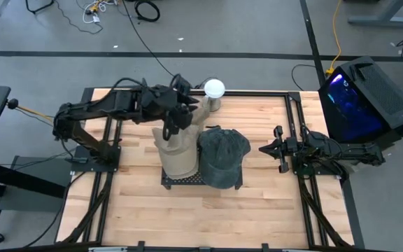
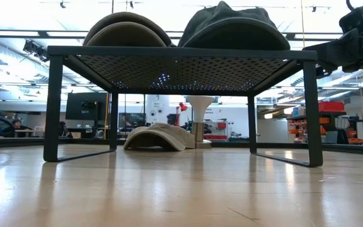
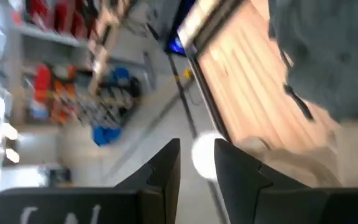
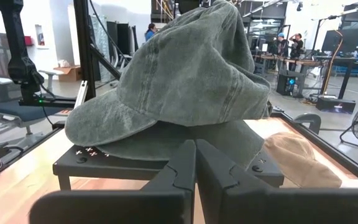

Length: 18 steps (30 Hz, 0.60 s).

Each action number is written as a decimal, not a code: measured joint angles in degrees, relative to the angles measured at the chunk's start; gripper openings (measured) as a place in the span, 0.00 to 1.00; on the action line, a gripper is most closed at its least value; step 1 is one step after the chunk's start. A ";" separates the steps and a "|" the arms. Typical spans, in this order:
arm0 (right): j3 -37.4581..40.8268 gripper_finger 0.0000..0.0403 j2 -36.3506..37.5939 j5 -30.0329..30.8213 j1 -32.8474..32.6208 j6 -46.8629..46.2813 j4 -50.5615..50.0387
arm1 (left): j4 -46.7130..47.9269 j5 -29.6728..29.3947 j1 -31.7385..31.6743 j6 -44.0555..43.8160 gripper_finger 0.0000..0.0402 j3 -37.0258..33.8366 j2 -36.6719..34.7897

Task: Pick & Place hat
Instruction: Stack the brown cap into the stack of brown caps on the shelf

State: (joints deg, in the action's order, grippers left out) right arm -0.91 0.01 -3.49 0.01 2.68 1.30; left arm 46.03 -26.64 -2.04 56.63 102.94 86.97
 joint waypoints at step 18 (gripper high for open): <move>0.00 0.04 0.00 0.00 0.00 0.00 0.00 | 6.37 1.00 -11.32 -11.05 0.26 -0.07 -1.69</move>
State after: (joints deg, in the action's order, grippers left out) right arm -0.91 0.01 -3.49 0.01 2.68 1.30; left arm 52.40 -25.64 -13.36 45.58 102.87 85.27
